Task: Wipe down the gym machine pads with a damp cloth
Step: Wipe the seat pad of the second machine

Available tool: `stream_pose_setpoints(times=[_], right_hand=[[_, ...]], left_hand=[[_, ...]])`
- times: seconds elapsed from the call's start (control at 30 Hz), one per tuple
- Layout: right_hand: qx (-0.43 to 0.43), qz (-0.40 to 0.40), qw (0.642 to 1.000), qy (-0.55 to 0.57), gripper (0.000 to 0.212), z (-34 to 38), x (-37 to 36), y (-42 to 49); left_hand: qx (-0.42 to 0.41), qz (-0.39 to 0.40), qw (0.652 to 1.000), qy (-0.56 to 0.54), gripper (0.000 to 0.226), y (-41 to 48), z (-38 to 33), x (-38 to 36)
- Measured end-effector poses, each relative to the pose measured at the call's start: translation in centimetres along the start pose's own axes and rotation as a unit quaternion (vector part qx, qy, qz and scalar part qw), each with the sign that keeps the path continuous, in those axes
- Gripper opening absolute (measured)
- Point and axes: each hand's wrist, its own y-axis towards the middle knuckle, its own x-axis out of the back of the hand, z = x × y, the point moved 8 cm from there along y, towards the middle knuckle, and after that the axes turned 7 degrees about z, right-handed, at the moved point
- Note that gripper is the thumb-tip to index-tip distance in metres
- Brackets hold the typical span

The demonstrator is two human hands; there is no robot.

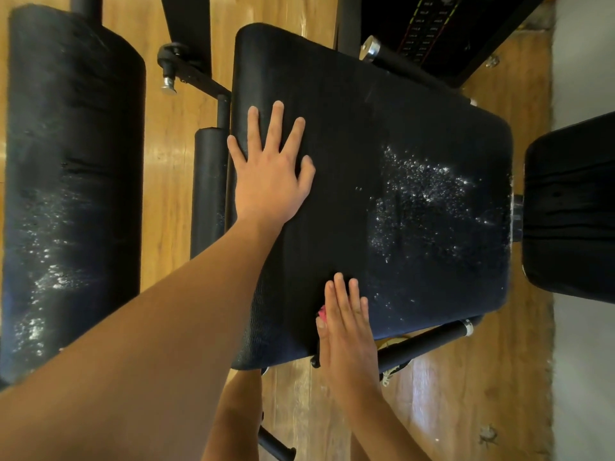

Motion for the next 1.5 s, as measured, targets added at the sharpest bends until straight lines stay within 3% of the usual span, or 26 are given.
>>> stream_pose_setpoints(times=[0.17,0.47,0.93,1.5], right_hand=[[-0.026,-0.041,0.994,0.095,0.05,-0.8,2.1,2.6],[-0.005,-0.067,0.988,0.138,0.053,-2.3,7.1,13.1],[0.006,-0.111,0.988,0.103,0.054,-4.3,15.0,29.6],[0.016,-0.056,0.997,0.049,0.052,-3.0,16.3,37.0]], left_hand=[[0.0,-0.006,1.0,0.003,0.06,0.1,0.1,-0.3],[-0.01,-0.017,1.0,-0.003,0.059,0.1,0.1,-0.4],[-0.003,-0.007,1.0,-0.001,0.06,0.3,0.2,-0.3],[-0.008,-0.008,1.0,-0.003,0.06,0.6,0.0,0.0]])
